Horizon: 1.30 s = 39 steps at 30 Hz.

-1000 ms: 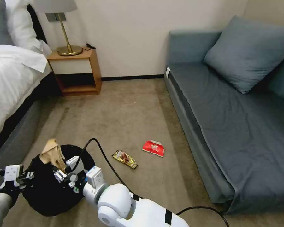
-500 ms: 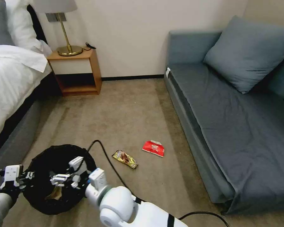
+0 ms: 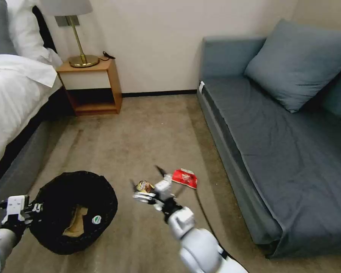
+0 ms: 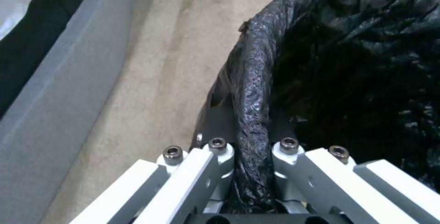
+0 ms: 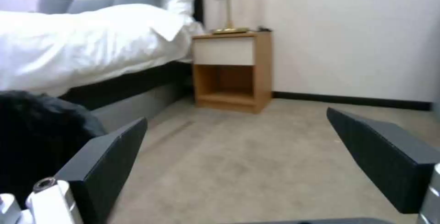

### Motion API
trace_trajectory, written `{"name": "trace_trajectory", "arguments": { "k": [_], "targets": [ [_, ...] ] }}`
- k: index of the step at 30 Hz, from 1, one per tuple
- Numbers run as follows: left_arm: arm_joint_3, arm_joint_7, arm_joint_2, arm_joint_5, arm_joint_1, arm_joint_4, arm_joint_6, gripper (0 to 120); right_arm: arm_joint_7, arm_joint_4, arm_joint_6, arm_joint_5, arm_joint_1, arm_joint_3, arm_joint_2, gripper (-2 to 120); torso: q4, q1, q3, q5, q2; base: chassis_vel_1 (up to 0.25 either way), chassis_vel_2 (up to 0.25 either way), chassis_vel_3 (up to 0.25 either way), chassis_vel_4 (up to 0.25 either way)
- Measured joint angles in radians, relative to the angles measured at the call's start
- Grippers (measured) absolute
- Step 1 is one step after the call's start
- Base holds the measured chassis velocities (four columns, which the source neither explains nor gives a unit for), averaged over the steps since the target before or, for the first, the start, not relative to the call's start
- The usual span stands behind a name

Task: Pick up the trash bin, then pick up the garbage on the floor and place it into the trash bin.

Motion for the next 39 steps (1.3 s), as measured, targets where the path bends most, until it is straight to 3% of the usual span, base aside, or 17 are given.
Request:
{"name": "trace_trajectory", "arguments": {
  "k": [7,17,26,30,39],
  "targets": [
    [-0.014,0.000,0.004,-0.012,-0.001,0.004,0.000,5,-0.027,-0.015,0.099,-0.027,-0.082,0.076,-0.012,100,0.0002,0.000,0.000,-0.0002,0.000,0.000,0.000,0.000,0.000],
    [-0.024,0.000,0.003,-0.012,0.004,0.005,0.000,5,-0.029,-0.040,0.102,-0.036,-0.086,0.078,0.001,100,0.0008,0.000,0.000,-0.0015,0.000,-0.056,0.048,0.057,-0.045],
    [-0.024,-0.001,0.012,-0.012,-0.006,0.010,0.000,5,-0.031,-0.056,0.095,-0.042,-0.085,0.062,-0.008,100,0.0006,0.000,0.000,-0.0018,0.000,-0.205,0.186,0.208,-0.206],
    [-0.024,-0.001,0.014,-0.012,-0.007,0.013,0.000,5,-0.031,-0.072,0.090,-0.045,-0.077,0.061,-0.012,100,0.0000,0.000,0.000,0.0000,0.000,-0.189,0.192,0.199,-0.187],
    [-0.022,-0.002,0.013,-0.012,-0.013,0.022,0.000,5,-0.033,-0.094,0.079,-0.065,-0.067,0.044,-0.021,100,0.0000,0.000,0.000,0.0003,0.000,-0.178,0.178,0.179,-0.171]
  ]
}}
